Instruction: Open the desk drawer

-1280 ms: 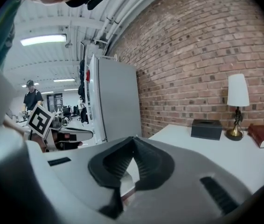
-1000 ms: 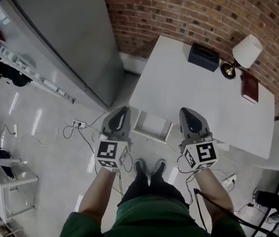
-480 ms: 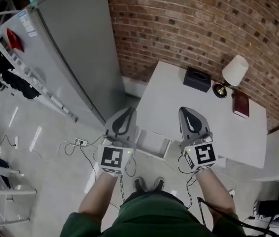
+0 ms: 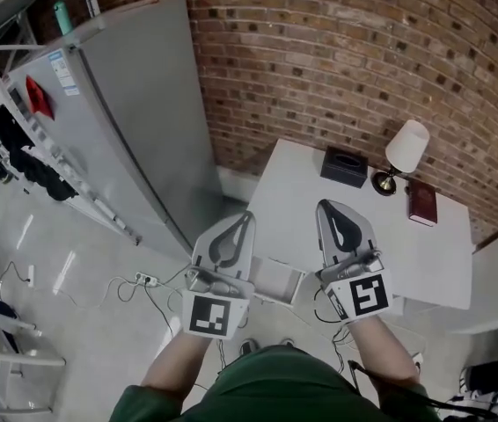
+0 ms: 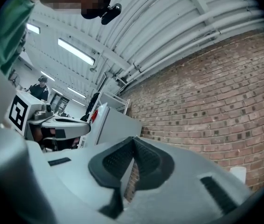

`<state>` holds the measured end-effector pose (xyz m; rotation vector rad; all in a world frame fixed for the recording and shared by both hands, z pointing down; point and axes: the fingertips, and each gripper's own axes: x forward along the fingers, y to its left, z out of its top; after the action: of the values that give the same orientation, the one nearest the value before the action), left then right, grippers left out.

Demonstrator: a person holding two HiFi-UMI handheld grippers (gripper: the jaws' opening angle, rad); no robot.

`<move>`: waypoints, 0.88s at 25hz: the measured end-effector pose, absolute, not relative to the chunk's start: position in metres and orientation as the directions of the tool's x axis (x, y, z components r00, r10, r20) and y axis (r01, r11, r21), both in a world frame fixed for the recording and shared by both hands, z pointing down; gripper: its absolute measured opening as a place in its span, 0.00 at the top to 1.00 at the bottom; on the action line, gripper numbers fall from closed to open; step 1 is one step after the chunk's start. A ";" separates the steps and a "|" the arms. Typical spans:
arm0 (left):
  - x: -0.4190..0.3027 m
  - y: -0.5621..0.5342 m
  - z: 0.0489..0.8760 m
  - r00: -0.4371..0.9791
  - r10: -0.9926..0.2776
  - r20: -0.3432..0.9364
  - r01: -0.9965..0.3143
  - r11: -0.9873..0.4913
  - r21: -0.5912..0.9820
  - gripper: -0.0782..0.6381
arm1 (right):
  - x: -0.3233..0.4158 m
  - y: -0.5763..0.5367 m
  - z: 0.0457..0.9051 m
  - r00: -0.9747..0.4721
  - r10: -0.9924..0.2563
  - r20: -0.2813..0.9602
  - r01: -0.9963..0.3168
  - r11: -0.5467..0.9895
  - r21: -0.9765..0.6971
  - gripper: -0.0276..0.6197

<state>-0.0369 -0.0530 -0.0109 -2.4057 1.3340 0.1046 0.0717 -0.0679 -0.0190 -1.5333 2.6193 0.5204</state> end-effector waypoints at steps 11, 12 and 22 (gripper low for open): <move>-0.020 -0.058 -0.018 0.590 -0.773 -0.234 -0.787 -0.487 -0.378 0.88 | 0.072 -0.071 -0.028 -0.524 -0.819 -0.234 -0.841 0.453 0.296 0.95; -0.020 -0.060 -0.016 0.587 -0.776 -0.230 -0.790 -0.489 -0.369 0.88 | 0.073 -0.074 -0.025 -0.522 -0.821 -0.229 -0.842 0.454 0.291 0.95; -0.035 -0.079 -0.001 0.520 -0.830 -0.201 -0.847 -0.472 -0.243 0.88 | 0.084 -0.085 -0.014 -0.506 -0.837 -0.207 -0.849 0.441 0.292 0.96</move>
<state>-0.0346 -0.0785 -0.0013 -2.4532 1.3990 0.0790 0.0844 -0.0851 -0.0144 -1.5441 2.6397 0.5633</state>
